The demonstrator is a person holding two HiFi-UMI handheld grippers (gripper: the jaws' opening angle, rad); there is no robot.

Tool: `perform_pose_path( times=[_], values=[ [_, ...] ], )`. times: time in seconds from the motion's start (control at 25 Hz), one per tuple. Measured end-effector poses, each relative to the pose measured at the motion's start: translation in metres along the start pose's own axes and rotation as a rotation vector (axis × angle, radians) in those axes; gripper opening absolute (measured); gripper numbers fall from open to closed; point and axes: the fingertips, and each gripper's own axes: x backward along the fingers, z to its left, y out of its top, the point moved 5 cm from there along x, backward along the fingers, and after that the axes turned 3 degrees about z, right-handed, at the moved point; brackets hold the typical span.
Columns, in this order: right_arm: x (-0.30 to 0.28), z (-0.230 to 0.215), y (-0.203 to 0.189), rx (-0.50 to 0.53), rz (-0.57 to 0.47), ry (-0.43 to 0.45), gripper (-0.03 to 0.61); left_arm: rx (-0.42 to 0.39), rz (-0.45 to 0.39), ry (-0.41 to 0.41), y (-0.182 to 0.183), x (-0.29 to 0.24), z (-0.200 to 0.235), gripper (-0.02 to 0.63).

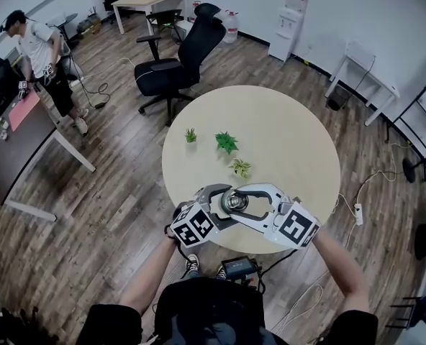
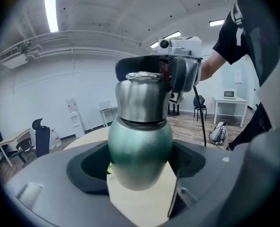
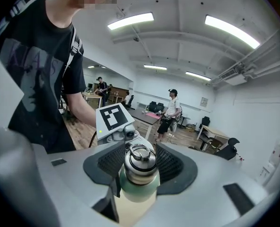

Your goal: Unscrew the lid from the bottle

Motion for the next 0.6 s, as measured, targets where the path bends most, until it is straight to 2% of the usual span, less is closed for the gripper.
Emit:
perform_pose_path(
  times=[0.12, 0.2, 0.28, 0.4, 0.6],
  values=[
    [-0.001, -0.004, -0.004, -0.073, -0.025, -0.035, 0.215, 0.021, -0.004, 0.022, -0.001, -0.004, 0.001, 0.371],
    [-0.003, -0.008, -0.006, -0.165, -0.046, -0.097, 0.289, 0.037, 0.003, 0.057, -0.003, -0.008, 0.003, 0.371],
    [-0.004, -0.014, -0.009, -0.236, -0.064, -0.177, 0.327, 0.049, 0.019, 0.089, -0.005, -0.015, 0.005, 0.371],
    [-0.006, -0.021, -0.019, -0.299, -0.058, -0.301, 0.305, 0.087, 0.030, 0.124, -0.009, -0.026, 0.007, 0.371],
    [-0.013, -0.019, -0.042, -0.390, 0.032, -0.465, 0.308, 0.158, 0.041, 0.197, -0.018, -0.035, 0.011, 0.371]
  ],
)
